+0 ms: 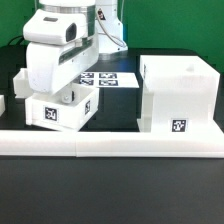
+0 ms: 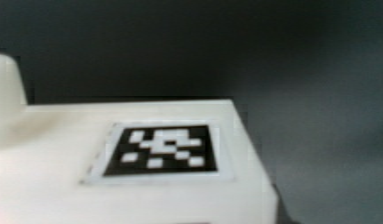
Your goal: Assemble drawer
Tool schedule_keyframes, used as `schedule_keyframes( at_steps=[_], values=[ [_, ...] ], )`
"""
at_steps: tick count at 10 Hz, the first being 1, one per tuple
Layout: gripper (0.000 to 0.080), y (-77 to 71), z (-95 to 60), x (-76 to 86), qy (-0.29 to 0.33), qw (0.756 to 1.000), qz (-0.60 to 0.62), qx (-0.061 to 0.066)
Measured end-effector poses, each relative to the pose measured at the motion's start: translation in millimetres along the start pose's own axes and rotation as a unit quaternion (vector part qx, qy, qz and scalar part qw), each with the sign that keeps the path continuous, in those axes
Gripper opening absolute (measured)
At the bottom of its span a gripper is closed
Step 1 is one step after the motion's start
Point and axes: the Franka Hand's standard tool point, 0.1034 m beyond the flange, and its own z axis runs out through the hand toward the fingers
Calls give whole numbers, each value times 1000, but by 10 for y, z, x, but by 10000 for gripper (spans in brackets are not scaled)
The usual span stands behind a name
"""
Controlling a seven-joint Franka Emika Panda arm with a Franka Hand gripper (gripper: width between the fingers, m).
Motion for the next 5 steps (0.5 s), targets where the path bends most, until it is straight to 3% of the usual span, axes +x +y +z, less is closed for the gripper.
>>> schedule_keyframes(
  at_steps=[3, 4, 5],
  values=[
    [41, -7, 20, -40, -14, 994, -110, 1],
    [41, -26, 30, 23, -18, 988, -152, 3],
    [41, -28, 14, 89, -16, 987, -158, 19]
  ],
)
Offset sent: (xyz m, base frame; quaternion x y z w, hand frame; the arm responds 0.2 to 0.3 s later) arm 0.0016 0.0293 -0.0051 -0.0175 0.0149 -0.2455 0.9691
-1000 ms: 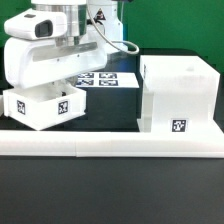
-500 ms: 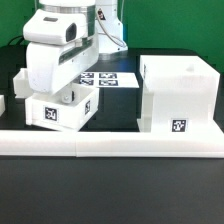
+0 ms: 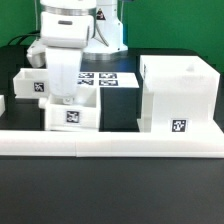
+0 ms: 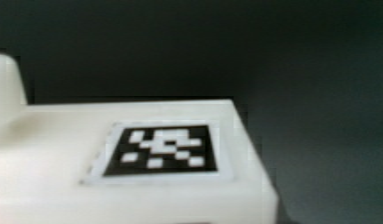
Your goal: Assemble drawer
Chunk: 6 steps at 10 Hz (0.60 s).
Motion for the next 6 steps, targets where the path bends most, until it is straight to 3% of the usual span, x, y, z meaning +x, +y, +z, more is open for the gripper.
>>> schedule_keyframes(
  at_steps=[1, 3, 4, 5, 6],
  values=[
    [41, 63, -15, -4, 1, 1000, -2, 4],
    [41, 52, 12, -30, 0, 1000, 3, -2],
    [41, 64, 21, -37, -1, 1000, 4, -14],
    [41, 52, 32, -30, -1, 1000, 8, -12],
    [41, 77, 50, 23, 0, 1000, 22, -21]
  ],
)
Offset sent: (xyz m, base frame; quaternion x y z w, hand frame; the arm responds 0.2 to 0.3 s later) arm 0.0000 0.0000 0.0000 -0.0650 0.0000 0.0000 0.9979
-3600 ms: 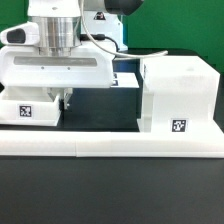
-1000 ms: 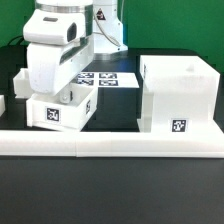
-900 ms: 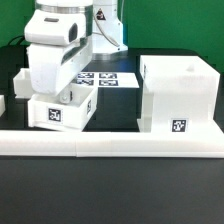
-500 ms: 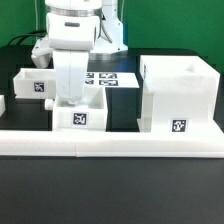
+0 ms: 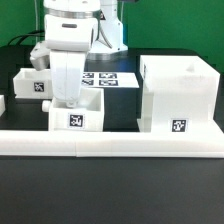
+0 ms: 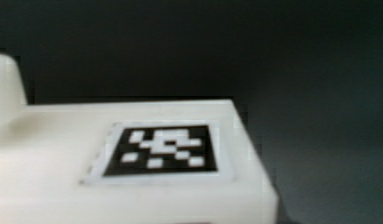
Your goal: Assemble drawer
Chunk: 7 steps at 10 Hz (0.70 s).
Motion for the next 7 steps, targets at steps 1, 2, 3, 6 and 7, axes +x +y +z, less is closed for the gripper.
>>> schedule_keyframes(
  at_steps=[1, 2, 3, 6, 7],
  values=[
    [41, 5, 11, -16, 0, 1000, 0, -11],
    [41, -11, 22, -27, 0, 1000, 4, -9],
    [41, -8, 25, -11, 0, 1000, 8, -9],
    [41, 90, -17, 198, 8, 999, 36, -22],
    [41, 117, -13, 179, 8, 998, 38, -48]
  ],
)
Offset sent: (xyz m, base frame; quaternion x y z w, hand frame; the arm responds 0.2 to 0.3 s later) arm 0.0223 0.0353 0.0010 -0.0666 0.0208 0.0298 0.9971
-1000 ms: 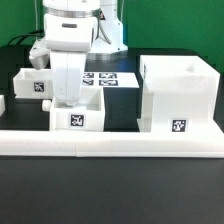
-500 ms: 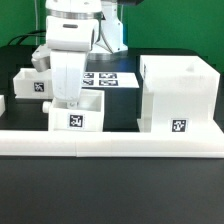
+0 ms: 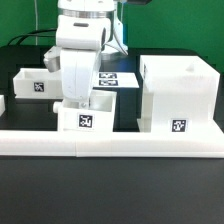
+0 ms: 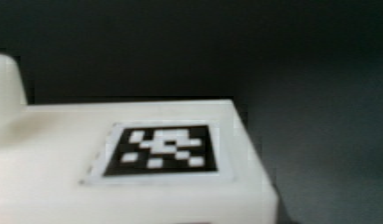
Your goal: Assemble drawer
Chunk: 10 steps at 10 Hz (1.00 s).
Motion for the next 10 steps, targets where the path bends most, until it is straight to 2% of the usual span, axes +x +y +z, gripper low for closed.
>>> schedule_keyframes(
  at_steps=[1, 2, 3, 4, 5, 7, 10],
  values=[
    [41, -52, 24, -10, -1, 1000, 2, 7],
    [41, -48, 24, -3, 0, 1000, 3, 7],
    [41, -41, 44, 79, 2, 1000, -1, 6],
    [41, -14, 32, 191, 5, 1000, -4, 16],
    [41, 23, 14, 236, 5, 1000, -9, 15],
    [41, -2, 32, 190, 4, 1000, -5, 18],
    [41, -5, 32, 209, 4, 1000, -8, 21]
  ],
)
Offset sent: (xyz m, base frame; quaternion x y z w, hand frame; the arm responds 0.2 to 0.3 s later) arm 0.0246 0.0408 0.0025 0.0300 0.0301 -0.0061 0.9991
